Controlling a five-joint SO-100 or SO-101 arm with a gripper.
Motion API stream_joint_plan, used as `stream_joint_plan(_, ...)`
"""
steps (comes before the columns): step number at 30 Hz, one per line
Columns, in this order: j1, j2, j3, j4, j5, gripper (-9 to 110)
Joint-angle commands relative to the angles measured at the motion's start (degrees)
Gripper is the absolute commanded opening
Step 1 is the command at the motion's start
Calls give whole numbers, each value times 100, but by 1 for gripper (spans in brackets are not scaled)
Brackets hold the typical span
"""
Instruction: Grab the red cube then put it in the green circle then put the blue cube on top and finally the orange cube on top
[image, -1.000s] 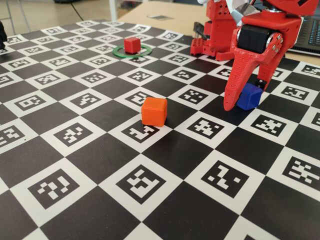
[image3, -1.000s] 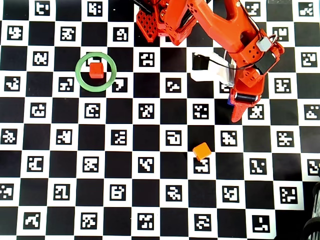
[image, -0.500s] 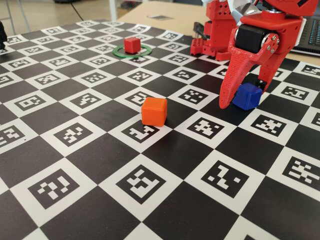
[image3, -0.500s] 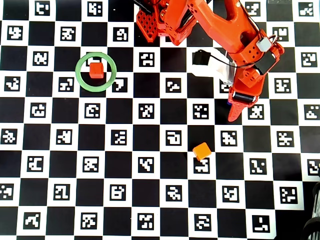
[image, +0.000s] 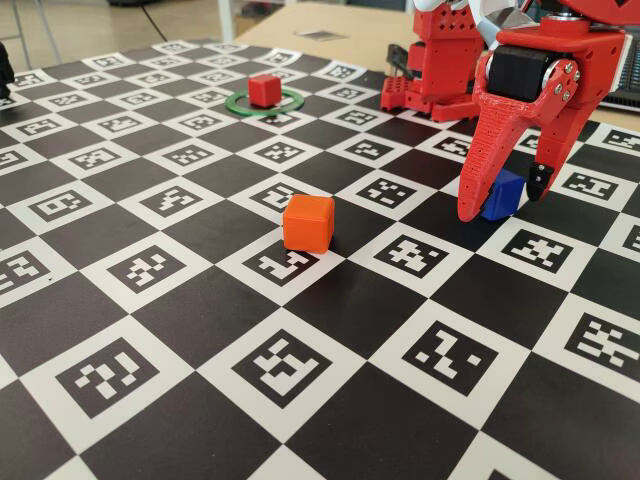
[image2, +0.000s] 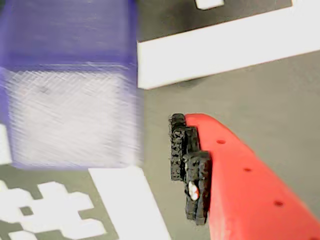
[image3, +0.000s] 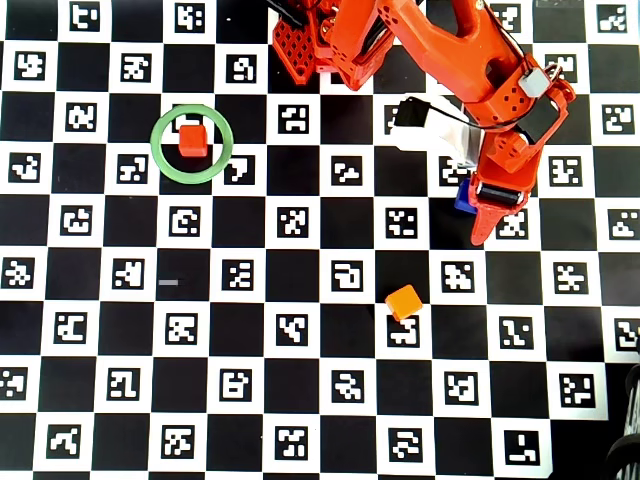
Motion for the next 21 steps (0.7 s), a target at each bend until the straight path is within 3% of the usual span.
stream_joint_plan(1,132,149,-369,18,-79,40)
stream_joint_plan(21,316,53,-35,26,-466,36)
